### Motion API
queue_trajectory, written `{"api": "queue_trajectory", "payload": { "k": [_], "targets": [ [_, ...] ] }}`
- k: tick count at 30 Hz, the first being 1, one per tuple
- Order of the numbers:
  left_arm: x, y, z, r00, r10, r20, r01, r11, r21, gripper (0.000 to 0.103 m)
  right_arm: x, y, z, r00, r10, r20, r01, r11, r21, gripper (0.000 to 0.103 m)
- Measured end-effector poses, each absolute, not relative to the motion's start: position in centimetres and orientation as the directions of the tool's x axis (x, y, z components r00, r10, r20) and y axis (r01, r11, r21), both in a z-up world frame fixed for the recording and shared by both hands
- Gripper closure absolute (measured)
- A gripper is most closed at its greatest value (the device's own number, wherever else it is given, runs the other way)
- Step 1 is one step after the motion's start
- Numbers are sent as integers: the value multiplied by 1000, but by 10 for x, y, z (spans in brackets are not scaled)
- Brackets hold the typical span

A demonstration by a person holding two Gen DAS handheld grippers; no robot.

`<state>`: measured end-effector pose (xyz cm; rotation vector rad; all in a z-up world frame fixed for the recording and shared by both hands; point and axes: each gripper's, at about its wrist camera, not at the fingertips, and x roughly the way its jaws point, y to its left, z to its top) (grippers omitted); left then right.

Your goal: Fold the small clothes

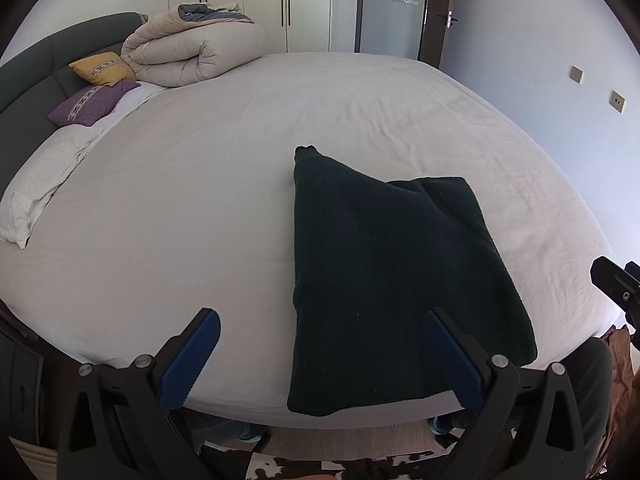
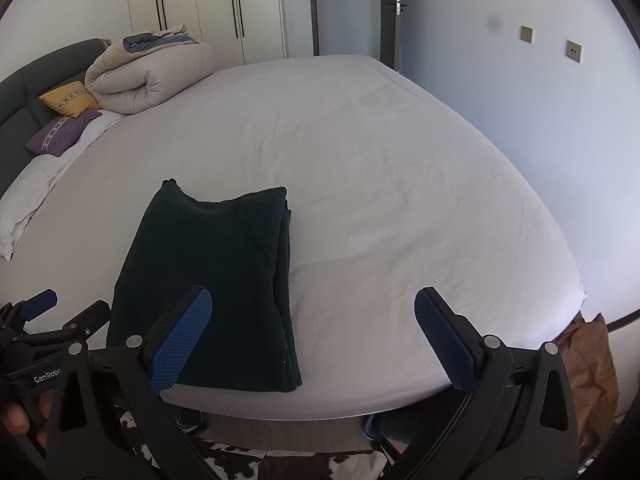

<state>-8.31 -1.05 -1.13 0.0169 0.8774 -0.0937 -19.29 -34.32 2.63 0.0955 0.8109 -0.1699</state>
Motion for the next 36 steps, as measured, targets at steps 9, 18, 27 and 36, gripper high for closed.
{"api": "queue_trajectory", "payload": {
  "k": [9,18,27,36],
  "targets": [
    [-83,-9,-17,622,-71,-780,83,996,-24,0,-186,-341,14,647,-111,-755,186,982,15,0],
    [-82,-7,-18,614,-72,-786,82,996,-28,0,-182,-332,8,631,-105,-768,175,984,9,0],
    [-83,-9,-20,614,-71,-786,83,996,-25,0,-179,-326,5,621,-103,-777,176,984,10,0],
    [-82,-9,-22,609,-69,-790,78,997,-28,0,-178,-323,3,619,-106,-779,180,984,9,0]
  ]
}}
